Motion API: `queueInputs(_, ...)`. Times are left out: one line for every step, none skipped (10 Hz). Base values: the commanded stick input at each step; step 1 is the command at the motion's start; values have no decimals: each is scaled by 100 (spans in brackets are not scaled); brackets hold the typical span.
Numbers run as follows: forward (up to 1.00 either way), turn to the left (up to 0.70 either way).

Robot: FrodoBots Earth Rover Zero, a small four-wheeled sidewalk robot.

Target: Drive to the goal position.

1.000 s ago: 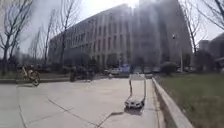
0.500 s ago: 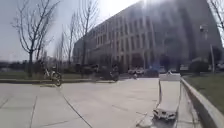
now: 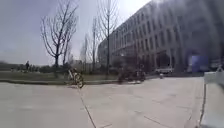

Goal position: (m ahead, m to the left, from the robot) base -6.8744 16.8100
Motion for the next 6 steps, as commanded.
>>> queueInputs(70,35)
queueInputs(70,35)
queueInputs(70,35)
queueInputs(70,35)
queueInputs(70,35)
queueInputs(70,35)
